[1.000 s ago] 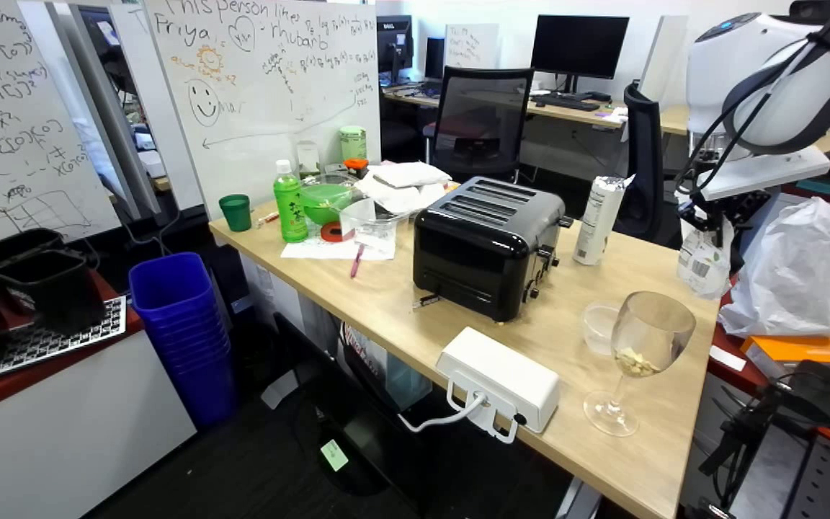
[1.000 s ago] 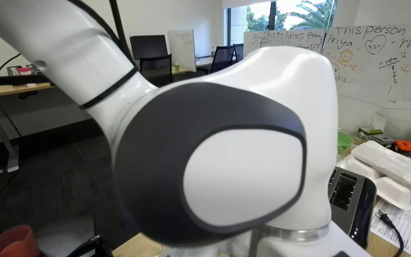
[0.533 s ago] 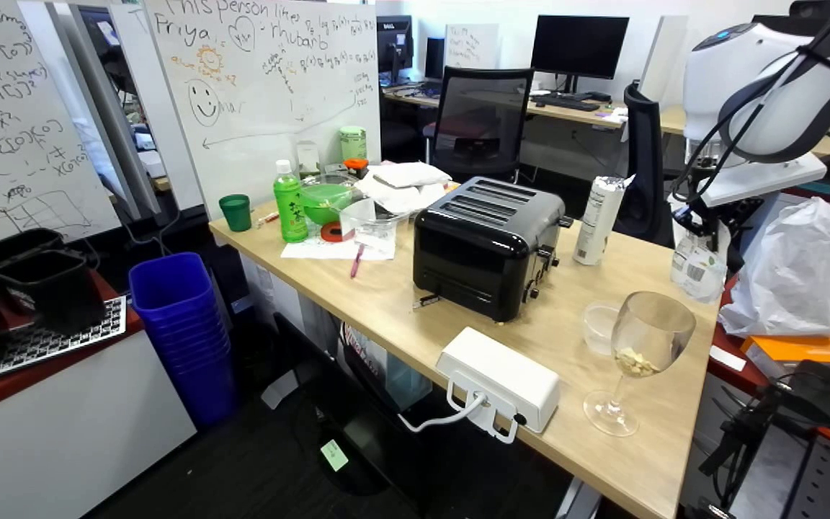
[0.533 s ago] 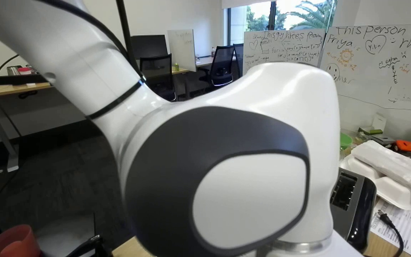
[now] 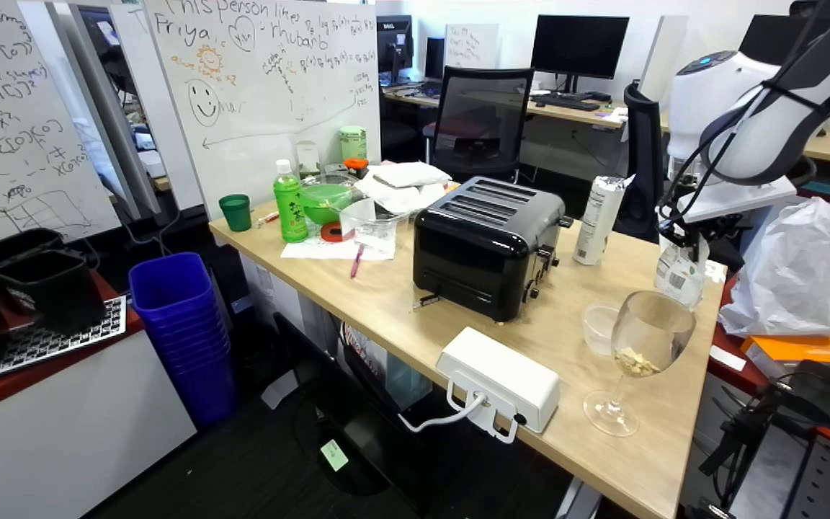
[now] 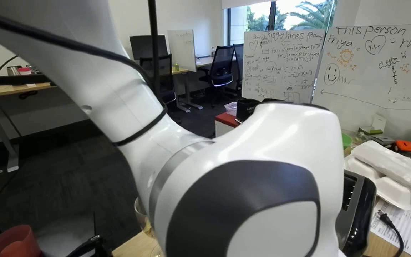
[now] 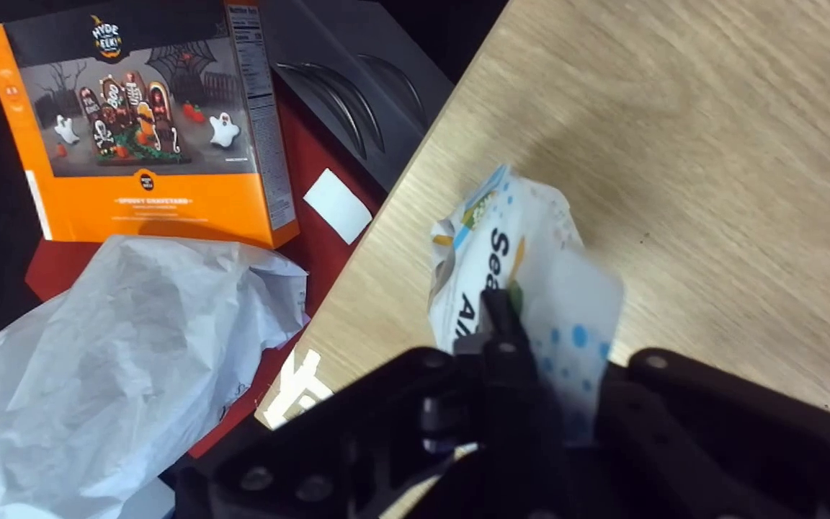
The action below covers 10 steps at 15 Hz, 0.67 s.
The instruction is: Move the bag backwards
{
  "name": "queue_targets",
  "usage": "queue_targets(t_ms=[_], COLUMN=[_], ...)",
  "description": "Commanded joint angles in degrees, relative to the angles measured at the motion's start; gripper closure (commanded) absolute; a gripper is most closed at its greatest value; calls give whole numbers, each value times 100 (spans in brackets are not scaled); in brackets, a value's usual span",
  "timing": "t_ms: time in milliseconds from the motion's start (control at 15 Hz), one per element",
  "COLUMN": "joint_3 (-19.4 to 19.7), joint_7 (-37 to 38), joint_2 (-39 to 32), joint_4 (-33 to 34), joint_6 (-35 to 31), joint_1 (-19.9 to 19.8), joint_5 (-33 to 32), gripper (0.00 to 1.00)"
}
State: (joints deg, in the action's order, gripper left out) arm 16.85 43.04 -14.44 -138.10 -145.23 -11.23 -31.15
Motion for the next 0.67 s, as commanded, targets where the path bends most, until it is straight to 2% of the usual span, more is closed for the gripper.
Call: queue_targets(t_ms=[0,333,600], joint_3=[151,201,150], joint_7=[29,-25,-47], joint_2=[-260,-54,524], joint_4=[181,220,119], joint_6=[-143,30,625], joint_1=[150,345,606], joint_5=[213,240,-196], gripper=[67,30,3])
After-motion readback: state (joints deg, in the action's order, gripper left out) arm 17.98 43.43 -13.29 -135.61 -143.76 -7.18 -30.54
